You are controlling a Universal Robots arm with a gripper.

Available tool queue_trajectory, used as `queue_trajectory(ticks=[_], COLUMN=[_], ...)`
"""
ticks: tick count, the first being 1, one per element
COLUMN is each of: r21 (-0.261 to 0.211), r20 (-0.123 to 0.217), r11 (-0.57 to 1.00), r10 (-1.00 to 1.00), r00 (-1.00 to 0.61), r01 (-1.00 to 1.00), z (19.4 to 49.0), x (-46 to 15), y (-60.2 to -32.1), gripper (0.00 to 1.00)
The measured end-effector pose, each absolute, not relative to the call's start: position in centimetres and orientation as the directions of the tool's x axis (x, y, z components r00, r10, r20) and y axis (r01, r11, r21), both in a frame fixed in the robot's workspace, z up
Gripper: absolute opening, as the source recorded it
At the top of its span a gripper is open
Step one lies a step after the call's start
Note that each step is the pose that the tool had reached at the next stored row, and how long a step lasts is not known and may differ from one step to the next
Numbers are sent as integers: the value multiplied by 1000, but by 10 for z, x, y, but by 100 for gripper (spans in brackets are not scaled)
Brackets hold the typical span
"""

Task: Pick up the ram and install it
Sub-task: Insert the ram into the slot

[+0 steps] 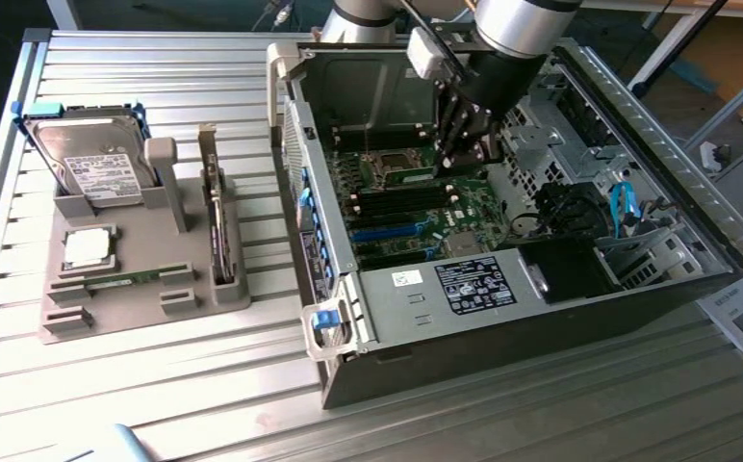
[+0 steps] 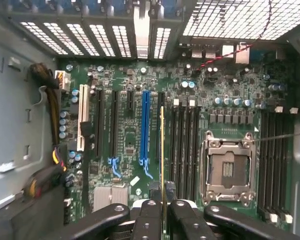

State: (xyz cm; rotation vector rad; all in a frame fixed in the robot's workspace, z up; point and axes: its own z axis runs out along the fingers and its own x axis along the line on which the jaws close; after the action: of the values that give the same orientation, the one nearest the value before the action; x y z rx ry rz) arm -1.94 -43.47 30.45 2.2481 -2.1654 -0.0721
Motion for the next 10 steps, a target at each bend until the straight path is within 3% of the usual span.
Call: queue_trajectory(ticks=[10], r21=[46], r20=[-20], r11=[-38], r10=[-999], r00=[37], r01=[-998], z=[280], x=[-24], y=[-419], gripper=[13])
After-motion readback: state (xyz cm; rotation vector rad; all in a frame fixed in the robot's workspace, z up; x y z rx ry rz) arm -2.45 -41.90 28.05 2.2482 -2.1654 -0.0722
